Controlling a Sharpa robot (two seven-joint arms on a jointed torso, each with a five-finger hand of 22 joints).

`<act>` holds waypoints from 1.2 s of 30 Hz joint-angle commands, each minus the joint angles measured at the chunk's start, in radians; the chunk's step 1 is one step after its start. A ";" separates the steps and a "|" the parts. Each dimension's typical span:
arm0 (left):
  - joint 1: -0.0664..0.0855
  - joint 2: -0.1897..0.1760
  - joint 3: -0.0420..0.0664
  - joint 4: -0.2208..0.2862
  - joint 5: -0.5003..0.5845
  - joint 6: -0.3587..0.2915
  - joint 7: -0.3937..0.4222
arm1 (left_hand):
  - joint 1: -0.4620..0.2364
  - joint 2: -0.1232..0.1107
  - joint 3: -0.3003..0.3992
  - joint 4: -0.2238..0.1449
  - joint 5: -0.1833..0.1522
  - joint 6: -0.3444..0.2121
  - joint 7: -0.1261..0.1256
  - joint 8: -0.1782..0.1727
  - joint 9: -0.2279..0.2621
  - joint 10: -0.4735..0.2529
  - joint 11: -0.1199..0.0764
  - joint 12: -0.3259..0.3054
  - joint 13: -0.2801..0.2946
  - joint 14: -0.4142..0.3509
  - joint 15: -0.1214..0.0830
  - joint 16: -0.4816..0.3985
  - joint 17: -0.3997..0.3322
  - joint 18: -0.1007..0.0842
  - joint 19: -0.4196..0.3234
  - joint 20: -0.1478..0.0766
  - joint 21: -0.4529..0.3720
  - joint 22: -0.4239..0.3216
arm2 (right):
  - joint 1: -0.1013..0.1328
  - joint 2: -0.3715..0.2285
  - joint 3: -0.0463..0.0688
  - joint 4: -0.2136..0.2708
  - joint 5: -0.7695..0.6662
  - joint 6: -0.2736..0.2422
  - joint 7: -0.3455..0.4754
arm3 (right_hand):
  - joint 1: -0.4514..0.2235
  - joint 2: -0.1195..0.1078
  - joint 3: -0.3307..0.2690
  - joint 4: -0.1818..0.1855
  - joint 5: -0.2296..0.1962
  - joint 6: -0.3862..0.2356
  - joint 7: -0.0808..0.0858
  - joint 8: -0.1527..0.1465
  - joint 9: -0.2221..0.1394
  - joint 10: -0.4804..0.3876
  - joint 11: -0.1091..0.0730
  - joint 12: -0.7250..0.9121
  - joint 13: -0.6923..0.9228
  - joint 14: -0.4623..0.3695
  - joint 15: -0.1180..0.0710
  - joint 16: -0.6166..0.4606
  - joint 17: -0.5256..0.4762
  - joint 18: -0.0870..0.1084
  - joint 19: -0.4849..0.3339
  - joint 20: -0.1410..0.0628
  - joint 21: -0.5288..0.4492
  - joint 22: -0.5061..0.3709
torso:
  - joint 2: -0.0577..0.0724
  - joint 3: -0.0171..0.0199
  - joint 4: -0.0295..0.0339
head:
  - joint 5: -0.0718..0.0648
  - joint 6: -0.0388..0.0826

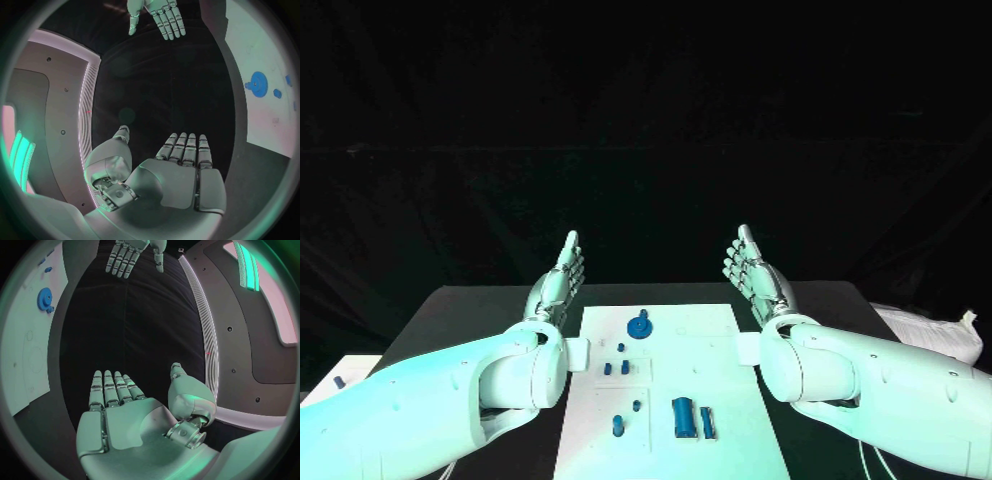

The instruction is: Assemble the parts on the task board

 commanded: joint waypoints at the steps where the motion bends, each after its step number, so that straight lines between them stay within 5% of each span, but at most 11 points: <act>1: 0.000 0.001 0.001 0.003 -0.021 -0.027 0.028 | -0.096 0.000 -0.062 0.000 -0.006 -0.069 -0.004 -0.007 -0.001 -0.072 -0.003 -0.006 -0.001 -0.068 -0.002 -0.007 -0.001 -0.022 -0.051 -0.017 -0.006 -0.033 | 0.000 0.000 0.000 0.002 0.009 -0.020 0.026 | -0.106 0.000 0.000 -0.009 -0.005 -0.067 -0.003 -0.007 -0.002 -0.077 -0.001 -0.007 -0.001 -0.082 -0.001 -0.006 -0.001 -0.021 -0.074 -0.004 -0.008 -0.050 | 0.000 -0.0001 0.0000 | 0.000 0.000; 2: 0.000 0.001 0.001 0.003 -0.021 -0.027 0.028 | -0.109 0.000 -0.062 0.000 -0.006 -0.079 -0.004 -0.007 -0.001 -0.083 -0.003 -0.006 -0.001 -0.078 -0.002 -0.007 -0.001 -0.022 -0.058 -0.017 -0.006 -0.106 | 0.000 0.000 0.000 0.002 0.009 -0.020 0.026 | -0.121 0.000 0.000 -0.009 -0.005 -0.077 -0.003 -0.007 -0.002 -0.088 -0.001 -0.007 -0.001 -0.094 -0.001 -0.006 -0.001 -0.021 -0.085 -0.004 -0.008 -0.050 | 0.000 -0.0001 0.0000 | 0.000 0.000; 19: 0.000 0.001 0.001 0.003 -0.021 -0.027 0.028 | -0.207 0.000 -0.062 0.000 -0.006 -0.148 -0.004 -0.007 -0.001 -0.156 -0.003 -0.006 -0.001 -0.144 -0.002 -0.007 -0.001 -0.022 -0.165 -0.017 -0.006 -0.106 | 0.000 0.000 0.000 0.002 0.009 -0.020 0.026 | -0.231 0.000 0.000 -0.009 -0.005 -0.145 -0.003 -0.007 -0.002 -0.167 -0.001 -0.007 -0.001 -0.178 -0.001 -0.006 -0.001 -0.021 -0.160 -0.004 -0.008 -0.050 | 0.000 -0.0001 0.0000 | 0.000 0.000; 20: 0.000 0.001 0.001 0.003 -0.021 -0.027 0.028 | -0.209 0.000 -0.062 0.000 -0.006 -0.150 -0.004 -0.007 -0.001 -0.159 -0.003 -0.006 -0.001 -0.147 -0.002 -0.007 -0.001 -0.022 -0.165 -0.017 -0.006 -0.106 | 0.000 0.000 0.000 0.002 0.009 -0.020 0.026 | -0.253 0.000 0.000 -0.009 -0.005 -0.217 -0.003 -0.007 -0.002 -0.249 -0.001 -0.007 -0.001 -0.195 -0.001 -0.006 -0.001 -0.021 -0.239 -0.004 -0.008 -0.050 | 0.000 -0.0001 0.0000 | 0.000 0.000; 21: 0.000 0.001 0.001 0.003 -0.021 -0.027 0.028 | -0.228 0.000 -0.062 0.000 -0.006 -0.222 -0.004 -0.007 -0.001 -0.233 -0.003 -0.006 -0.001 -0.218 -0.002 -0.007 -0.001 -0.022 -0.165 -0.017 -0.006 -0.106 | 0.000 0.000 0.000 0.002 0.009 -0.020 0.026 | -0.269 0.000 0.000 -0.009 -0.005 -0.217 -0.003 -0.007 -0.002 -0.249 -0.001 -0.007 -0.001 -0.266 -0.001 -0.006 -0.001 -0.021 -0.239 -0.004 -0.008 -0.050 | 0.000 -0.0001 0.0000 | 0.000 0.000; 22: 0.000 0.001 0.001 0.003 -0.021 -0.027 0.028 | -0.308 0.000 -0.062 0.000 -0.006 -0.222 -0.004 -0.007 -0.001 -0.233 -0.003 -0.006 -0.001 -0.218 -0.002 -0.007 -0.001 -0.022 -0.165 -0.017 -0.006 -0.106 | 0.000 0.000 0.000 0.002 0.009 -0.020 0.026 | -0.343 0.000 0.000 -0.009 -0.005 -0.217 -0.003 -0.007 -0.002 -0.249 -0.001 -0.007 -0.001 -0.266 -0.001 -0.006 -0.001 -0.021 -0.239 -0.004 -0.008 -0.050 | 0.000 -0.0001 0.0000 | 0.000 0.000; 36: 0.000 0.001 0.001 0.003 -0.021 -0.027 0.028 | -0.308 0.000 -0.062 0.000 -0.006 -0.222 -0.004 -0.007 -0.001 -0.233 -0.003 -0.006 -0.001 -0.218 -0.002 -0.007 -0.001 -0.022 -0.165 -0.017 -0.006 -0.106 | 0.000 0.000 0.000 0.002 0.009 -0.020 0.026 | -0.343 0.000 0.000 -0.009 -0.005 -0.217 -0.003 -0.007 -0.002 -0.249 -0.001 -0.007 -0.001 -0.266 -0.001 -0.006 -0.001 -0.021 -0.239 -0.004 -0.008 -0.050 | 0.000 -0.0001 0.0000 | 0.000 0.000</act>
